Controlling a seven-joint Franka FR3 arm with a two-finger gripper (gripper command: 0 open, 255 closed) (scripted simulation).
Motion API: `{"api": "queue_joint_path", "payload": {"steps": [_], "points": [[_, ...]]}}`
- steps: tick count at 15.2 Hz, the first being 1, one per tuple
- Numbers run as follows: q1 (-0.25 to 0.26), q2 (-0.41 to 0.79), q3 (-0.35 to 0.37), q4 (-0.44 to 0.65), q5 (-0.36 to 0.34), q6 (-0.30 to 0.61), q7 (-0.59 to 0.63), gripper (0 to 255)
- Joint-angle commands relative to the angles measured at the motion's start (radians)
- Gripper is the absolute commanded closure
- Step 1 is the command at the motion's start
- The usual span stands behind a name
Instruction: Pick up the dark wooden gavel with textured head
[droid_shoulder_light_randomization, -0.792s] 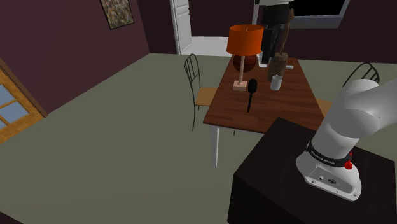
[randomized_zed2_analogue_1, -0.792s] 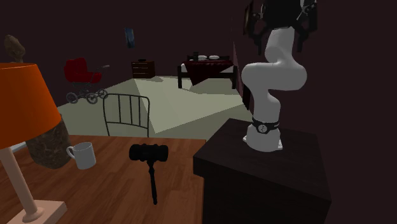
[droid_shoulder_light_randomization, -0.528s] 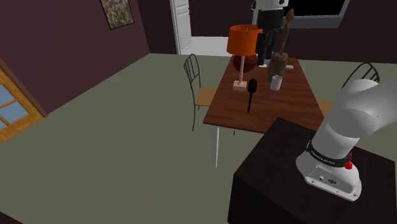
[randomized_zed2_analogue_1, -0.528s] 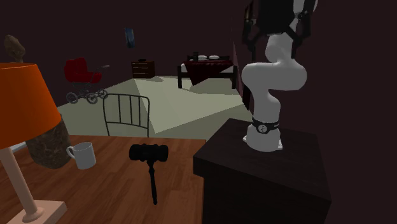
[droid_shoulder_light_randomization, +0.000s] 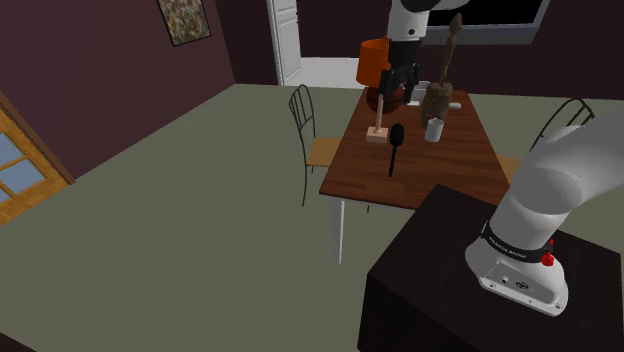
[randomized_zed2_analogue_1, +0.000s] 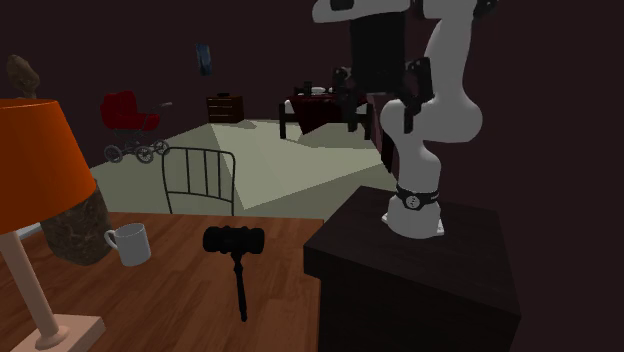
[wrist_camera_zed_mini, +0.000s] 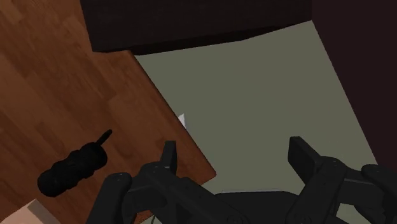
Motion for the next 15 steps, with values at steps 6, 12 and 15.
{"api": "queue_joint_path", "payload": {"steps": [6,12,15], "points": [[-0.072,0.196,-0.044,0.034,-0.012,0.165,0.079,0],[-0.128,0.366,-0.092,0.09,-0.01,0.282,0.135,0],[-0.154,0.45,-0.118,0.126,-0.003,0.332,0.159,0]]}}
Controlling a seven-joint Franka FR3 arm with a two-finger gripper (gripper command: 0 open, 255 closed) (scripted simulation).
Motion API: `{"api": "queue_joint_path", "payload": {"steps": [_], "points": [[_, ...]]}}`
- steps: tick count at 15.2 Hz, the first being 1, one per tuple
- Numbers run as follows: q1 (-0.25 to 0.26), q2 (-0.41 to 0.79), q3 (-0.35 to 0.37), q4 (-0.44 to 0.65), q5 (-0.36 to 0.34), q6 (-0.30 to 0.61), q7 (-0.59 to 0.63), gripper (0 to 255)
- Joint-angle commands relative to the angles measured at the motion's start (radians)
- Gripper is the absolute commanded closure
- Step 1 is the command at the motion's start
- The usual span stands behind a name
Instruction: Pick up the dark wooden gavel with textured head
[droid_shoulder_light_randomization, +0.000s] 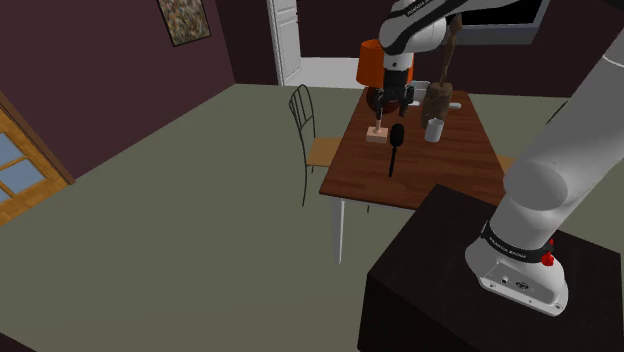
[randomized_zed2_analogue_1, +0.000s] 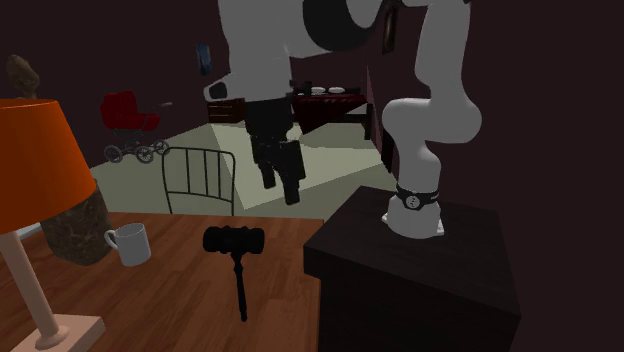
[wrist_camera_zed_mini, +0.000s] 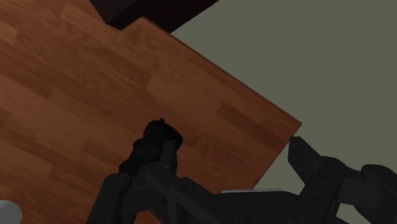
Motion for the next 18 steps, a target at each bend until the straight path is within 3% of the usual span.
{"api": "queue_joint_path", "payload": {"steps": [1,11,18], "points": [[-0.016,0.055,-0.016,0.026,0.006,0.03,0.02,0],[-0.107,0.327,-0.099,0.172,0.075,0.153,0.08,0],[-0.116,0.388,-0.096,0.158,0.1,0.226,0.064,0]]}}
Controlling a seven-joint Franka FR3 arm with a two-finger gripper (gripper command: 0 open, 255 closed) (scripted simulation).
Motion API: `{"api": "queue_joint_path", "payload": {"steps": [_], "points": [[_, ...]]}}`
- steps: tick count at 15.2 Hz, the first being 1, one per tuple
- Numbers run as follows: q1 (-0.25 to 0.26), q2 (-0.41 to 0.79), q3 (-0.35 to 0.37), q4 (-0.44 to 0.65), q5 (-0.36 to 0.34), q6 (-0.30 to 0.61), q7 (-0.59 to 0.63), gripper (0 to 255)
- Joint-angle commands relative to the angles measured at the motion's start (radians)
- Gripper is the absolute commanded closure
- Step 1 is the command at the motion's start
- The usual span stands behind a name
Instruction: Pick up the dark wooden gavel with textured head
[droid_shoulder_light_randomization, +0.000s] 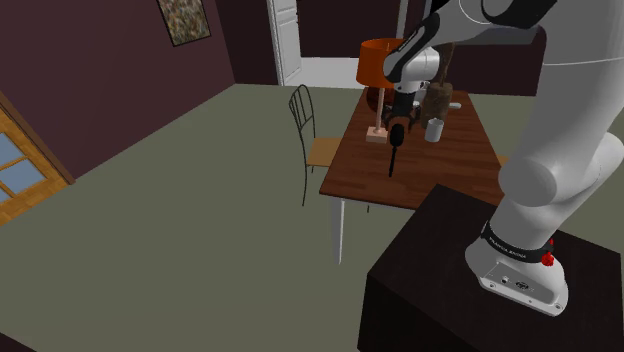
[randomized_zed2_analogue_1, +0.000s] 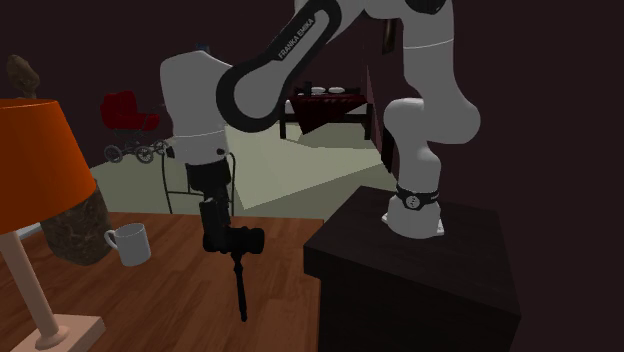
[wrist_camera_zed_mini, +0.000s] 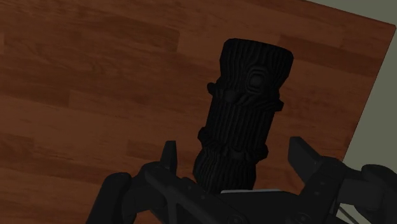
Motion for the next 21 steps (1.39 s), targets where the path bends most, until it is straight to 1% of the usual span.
{"api": "queue_joint_path", "payload": {"steps": [1,3,4,13,21], "points": [[-0.002,0.022,0.003,-0.007,0.009,0.029,-0.007,0],[-0.002,0.022,0.003,-0.007,0.009,0.029,-0.007,0],[-0.003,0.023,0.003,-0.005,0.009,0.027,-0.008,255],[-0.002,0.022,0.003,-0.007,0.009,0.029,-0.007,255],[0.004,-0.046,-0.006,0.019,-0.019,-0.063,0.016,255]]}}
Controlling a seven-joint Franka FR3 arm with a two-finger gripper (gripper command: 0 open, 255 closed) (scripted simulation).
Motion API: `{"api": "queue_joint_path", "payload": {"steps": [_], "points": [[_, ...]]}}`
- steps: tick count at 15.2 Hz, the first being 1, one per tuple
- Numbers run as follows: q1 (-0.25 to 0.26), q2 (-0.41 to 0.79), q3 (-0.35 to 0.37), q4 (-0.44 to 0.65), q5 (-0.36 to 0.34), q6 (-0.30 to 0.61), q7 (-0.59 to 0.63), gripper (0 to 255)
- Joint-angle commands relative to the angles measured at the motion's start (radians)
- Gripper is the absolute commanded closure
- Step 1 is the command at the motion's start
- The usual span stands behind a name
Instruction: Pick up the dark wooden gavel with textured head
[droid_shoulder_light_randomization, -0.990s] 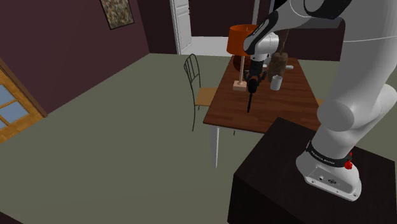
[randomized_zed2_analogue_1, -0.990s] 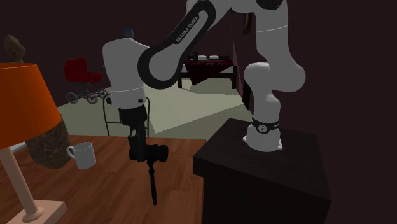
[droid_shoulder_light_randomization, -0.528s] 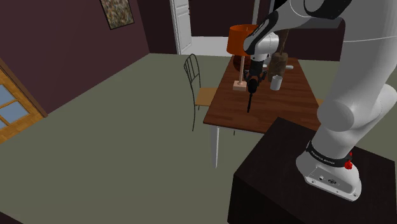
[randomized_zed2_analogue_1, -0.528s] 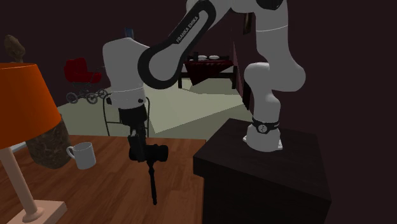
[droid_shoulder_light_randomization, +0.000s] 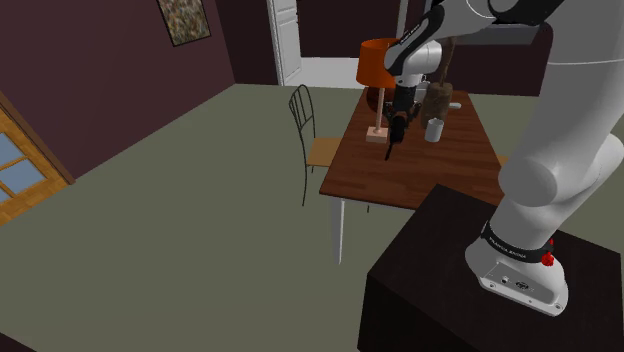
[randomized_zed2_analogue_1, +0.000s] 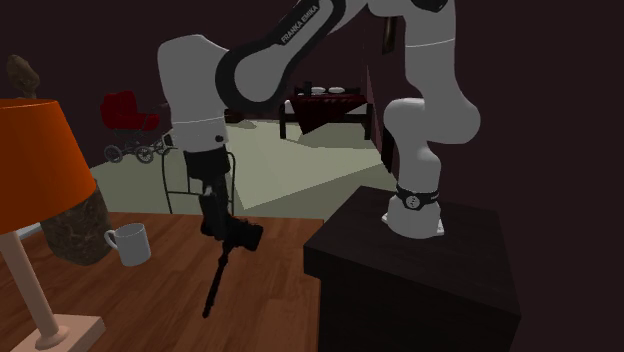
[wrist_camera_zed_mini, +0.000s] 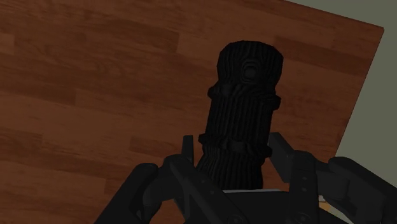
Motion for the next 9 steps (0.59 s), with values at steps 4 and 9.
{"api": "queue_joint_path", "payload": {"steps": [4,9], "points": [[0.001,-0.037,-0.005,0.025,-0.015,-0.06,0.011,255],[0.002,-0.059,-0.007,0.042,-0.024,-0.098,0.019,255]]}}
